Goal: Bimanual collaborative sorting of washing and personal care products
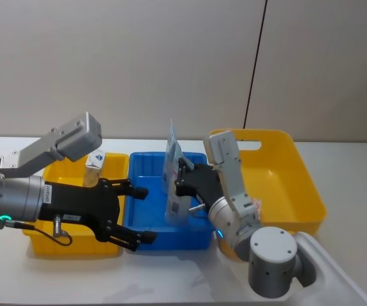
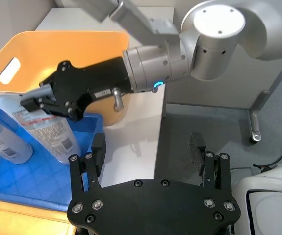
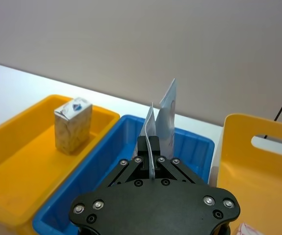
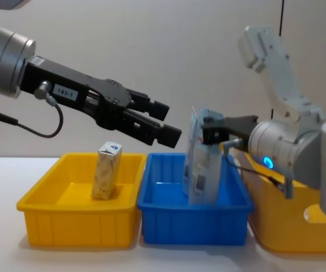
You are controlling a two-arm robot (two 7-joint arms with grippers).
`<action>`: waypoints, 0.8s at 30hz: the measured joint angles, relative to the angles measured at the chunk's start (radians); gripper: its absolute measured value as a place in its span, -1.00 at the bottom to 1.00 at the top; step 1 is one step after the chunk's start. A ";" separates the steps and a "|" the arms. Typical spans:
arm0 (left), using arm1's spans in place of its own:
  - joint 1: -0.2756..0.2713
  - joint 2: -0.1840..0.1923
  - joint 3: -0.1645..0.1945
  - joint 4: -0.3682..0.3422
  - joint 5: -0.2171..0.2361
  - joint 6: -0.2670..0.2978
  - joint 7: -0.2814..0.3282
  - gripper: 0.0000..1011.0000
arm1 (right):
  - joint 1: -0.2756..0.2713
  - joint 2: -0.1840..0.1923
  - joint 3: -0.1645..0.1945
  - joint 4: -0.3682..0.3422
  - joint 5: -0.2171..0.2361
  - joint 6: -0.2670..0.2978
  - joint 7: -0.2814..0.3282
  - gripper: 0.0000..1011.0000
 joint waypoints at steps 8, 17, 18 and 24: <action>0.000 0.000 0.000 0.000 0.000 0.000 0.000 0.98 | -0.020 0.011 0.016 -0.086 0.009 0.015 0.012 -1.00; 0.000 0.000 0.000 0.000 0.000 0.000 0.000 0.98 | -0.033 0.019 0.042 -0.192 0.023 0.031 0.026 -1.00; 0.000 0.000 0.000 0.000 0.000 0.000 0.000 0.98 | -0.034 0.021 0.046 -0.204 0.024 0.031 0.027 -1.00; 0.000 0.000 0.000 0.000 0.000 0.000 0.000 0.98 | -0.045 0.036 0.069 -0.270 0.032 0.033 0.037 -1.00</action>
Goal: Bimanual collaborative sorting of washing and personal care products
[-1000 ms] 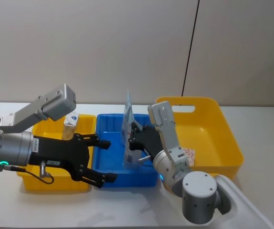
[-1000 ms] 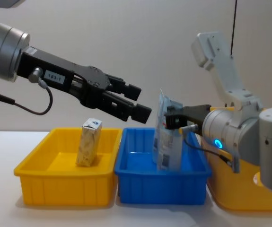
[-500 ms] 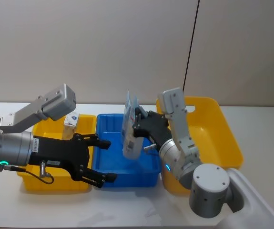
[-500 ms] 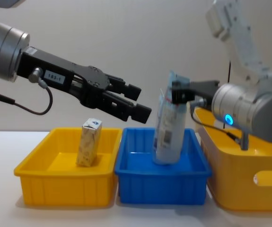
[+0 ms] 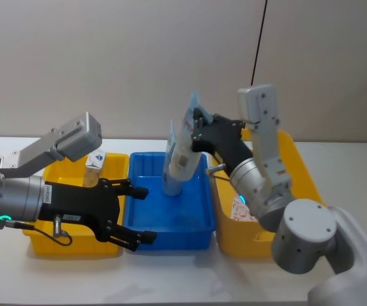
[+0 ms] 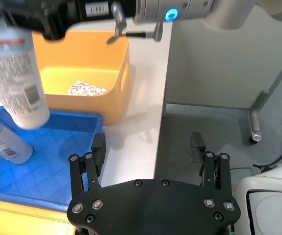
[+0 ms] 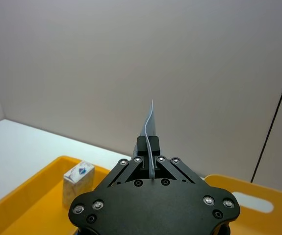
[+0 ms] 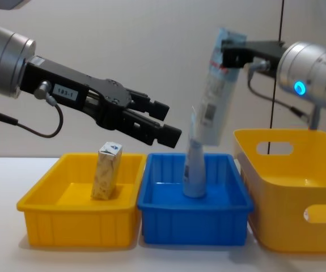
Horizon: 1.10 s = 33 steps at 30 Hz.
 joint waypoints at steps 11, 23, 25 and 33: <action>0.000 0.000 0.000 0.000 0.000 0.000 0.000 0.98 | -0.014 0.016 0.051 -0.059 0.001 0.005 -0.015 -1.00; 0.000 0.000 0.000 0.000 0.000 0.000 0.000 0.98 | -0.011 0.039 0.108 -0.063 -0.023 0.005 -0.051 -1.00; 0.000 0.000 0.000 0.000 0.000 0.000 0.000 0.98 | -0.010 0.043 0.116 -0.054 -0.034 0.003 -0.061 -1.00; 0.000 0.000 0.000 0.000 0.000 0.000 0.000 0.98 | 0.004 0.046 0.129 0.003 -0.069 -0.016 -0.091 -1.00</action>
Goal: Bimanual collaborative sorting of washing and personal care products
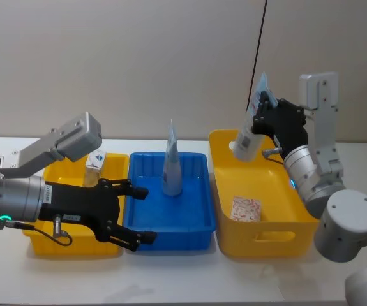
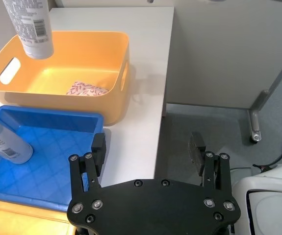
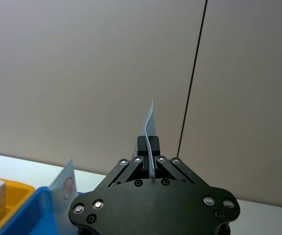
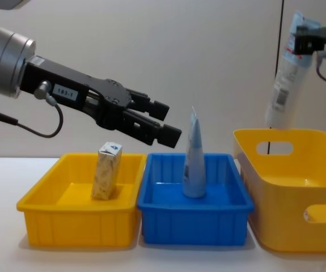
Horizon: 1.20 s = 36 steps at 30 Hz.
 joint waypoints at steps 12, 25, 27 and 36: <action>0.000 0.000 0.000 0.000 0.000 0.000 0.000 0.98 | 0.063 -0.029 -0.009 0.163 -0.060 -0.055 -0.044 -1.00; 0.000 0.000 0.000 0.000 0.000 0.000 0.000 0.98 | 0.133 -0.065 -0.016 0.335 -0.111 -0.104 -0.097 -1.00; 0.000 0.000 0.000 0.000 0.000 0.000 0.000 0.98 | 0.140 -0.068 -0.015 0.349 -0.116 -0.110 -0.103 -1.00; 0.000 0.000 0.000 0.000 0.000 0.000 0.000 0.98 | 0.174 -0.077 -0.006 0.420 -0.135 -0.135 -0.124 -0.92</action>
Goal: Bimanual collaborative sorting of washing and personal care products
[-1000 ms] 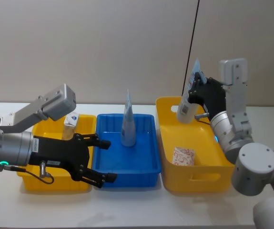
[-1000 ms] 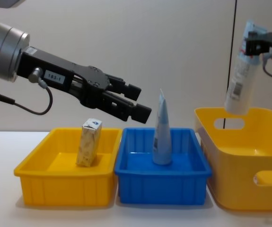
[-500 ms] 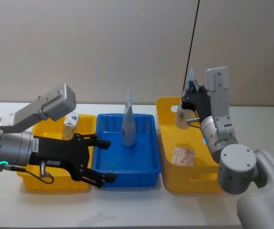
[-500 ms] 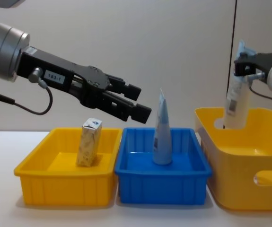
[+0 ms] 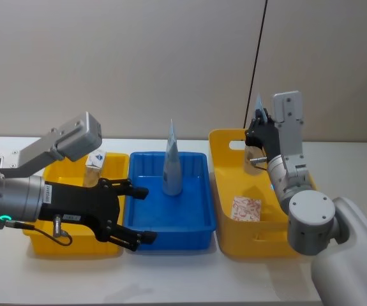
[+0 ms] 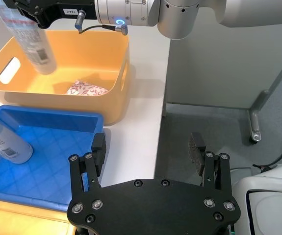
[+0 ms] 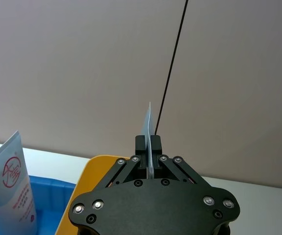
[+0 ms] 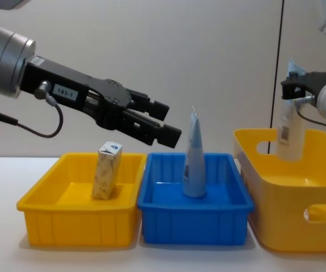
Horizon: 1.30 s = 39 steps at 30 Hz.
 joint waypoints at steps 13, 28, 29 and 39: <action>0.000 0.000 0.000 0.000 0.000 0.000 0.000 0.98 | 0.009 -0.013 0.010 0.018 -0.008 -0.016 -0.002 -0.19; 0.000 0.000 0.000 0.000 0.000 0.000 0.000 0.98 | -0.054 -0.013 0.025 -0.132 0.030 0.012 0.077 0.76; 0.000 0.000 0.000 0.000 0.000 0.000 0.000 0.98 | -0.060 -0.011 0.026 -0.145 0.036 0.017 0.086 0.80; 0.000 0.000 0.000 0.000 0.000 0.000 0.000 0.98 | -0.172 0.026 0.037 -0.350 0.097 0.089 0.194 0.98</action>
